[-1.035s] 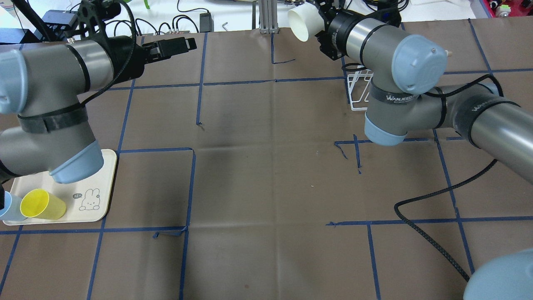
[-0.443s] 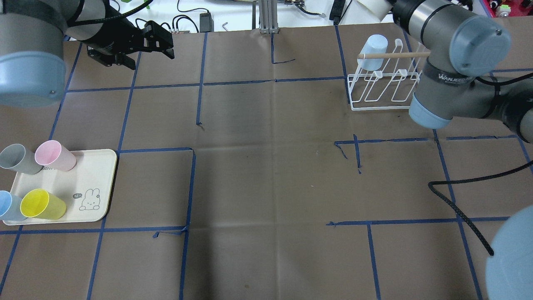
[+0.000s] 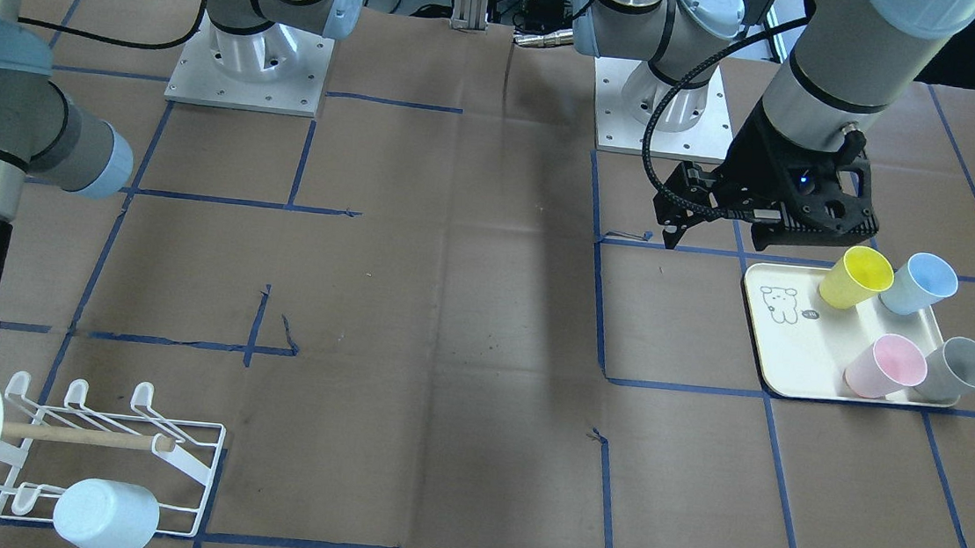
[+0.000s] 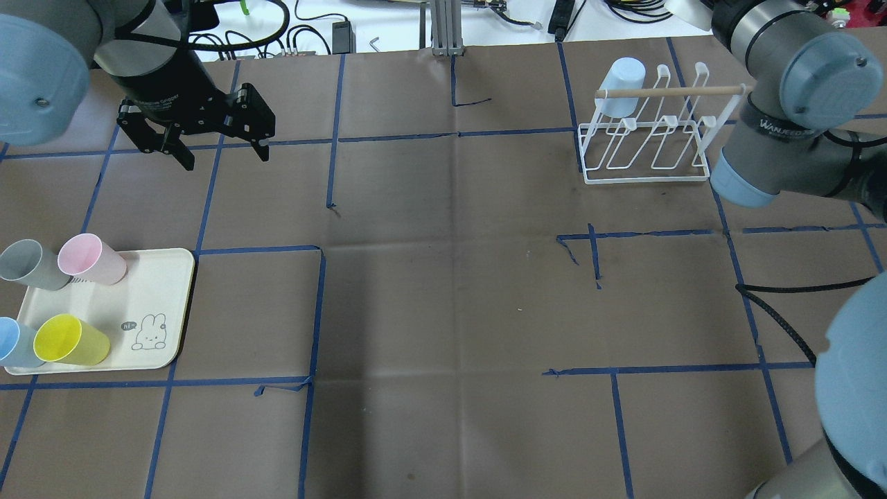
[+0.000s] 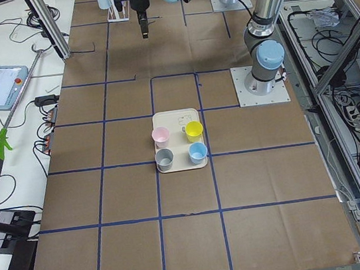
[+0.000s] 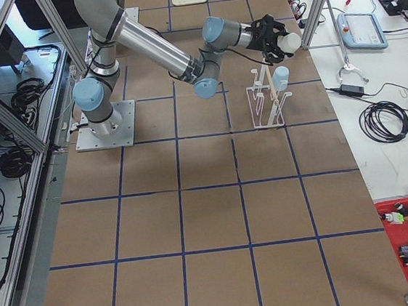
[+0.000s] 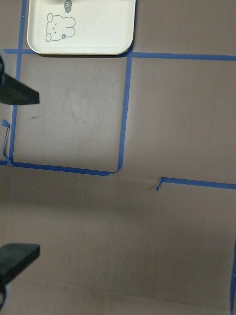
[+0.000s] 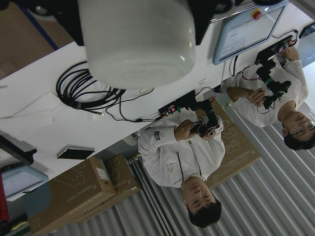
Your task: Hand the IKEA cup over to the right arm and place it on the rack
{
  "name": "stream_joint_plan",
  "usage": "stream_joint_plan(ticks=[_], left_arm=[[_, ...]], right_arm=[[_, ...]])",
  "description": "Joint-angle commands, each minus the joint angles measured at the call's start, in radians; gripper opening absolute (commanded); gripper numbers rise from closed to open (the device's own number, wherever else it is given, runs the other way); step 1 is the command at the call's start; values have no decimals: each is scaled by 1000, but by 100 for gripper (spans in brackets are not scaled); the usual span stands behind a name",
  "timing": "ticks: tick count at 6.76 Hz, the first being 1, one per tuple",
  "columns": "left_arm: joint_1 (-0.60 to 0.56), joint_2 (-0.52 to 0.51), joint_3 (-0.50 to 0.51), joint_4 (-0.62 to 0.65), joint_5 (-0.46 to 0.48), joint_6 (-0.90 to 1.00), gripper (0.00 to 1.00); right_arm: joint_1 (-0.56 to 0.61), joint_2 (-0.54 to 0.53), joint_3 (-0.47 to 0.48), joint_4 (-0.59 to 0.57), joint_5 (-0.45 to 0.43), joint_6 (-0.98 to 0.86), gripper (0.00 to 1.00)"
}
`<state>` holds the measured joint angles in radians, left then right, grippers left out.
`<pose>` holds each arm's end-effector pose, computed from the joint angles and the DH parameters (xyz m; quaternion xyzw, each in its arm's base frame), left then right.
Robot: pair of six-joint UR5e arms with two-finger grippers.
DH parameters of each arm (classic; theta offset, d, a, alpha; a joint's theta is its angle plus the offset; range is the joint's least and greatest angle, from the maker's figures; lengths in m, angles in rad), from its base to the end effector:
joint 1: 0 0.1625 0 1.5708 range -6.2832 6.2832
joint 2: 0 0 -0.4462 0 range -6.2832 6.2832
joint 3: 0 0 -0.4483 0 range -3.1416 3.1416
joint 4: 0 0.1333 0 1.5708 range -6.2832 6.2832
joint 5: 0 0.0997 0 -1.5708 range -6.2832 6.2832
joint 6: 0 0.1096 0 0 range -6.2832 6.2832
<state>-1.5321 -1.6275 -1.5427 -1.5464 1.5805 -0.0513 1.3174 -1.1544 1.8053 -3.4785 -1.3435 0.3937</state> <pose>-0.1100 -0.5773 0.4851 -0.0450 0.9990 0.0021 0.0049 -0.0149 -0.6877 0.3608 0.1923 0.7832 -0.5762 0.1325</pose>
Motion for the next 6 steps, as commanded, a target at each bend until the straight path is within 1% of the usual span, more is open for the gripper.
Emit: stream_joint_plan(ticks=[1, 3, 6], left_arm=[[-19, 6, -4, -1, 7, 1, 100], [-19, 17, -8, 11, 1, 14, 100], [-19, 20, -13, 31, -5, 10, 100]], right_arm=[[-32, 96, -58, -82, -6, -216, 16], [-50, 168, -61, -160, -8, -326, 16], [-56, 212, -40, -169, -9, -331, 16]])
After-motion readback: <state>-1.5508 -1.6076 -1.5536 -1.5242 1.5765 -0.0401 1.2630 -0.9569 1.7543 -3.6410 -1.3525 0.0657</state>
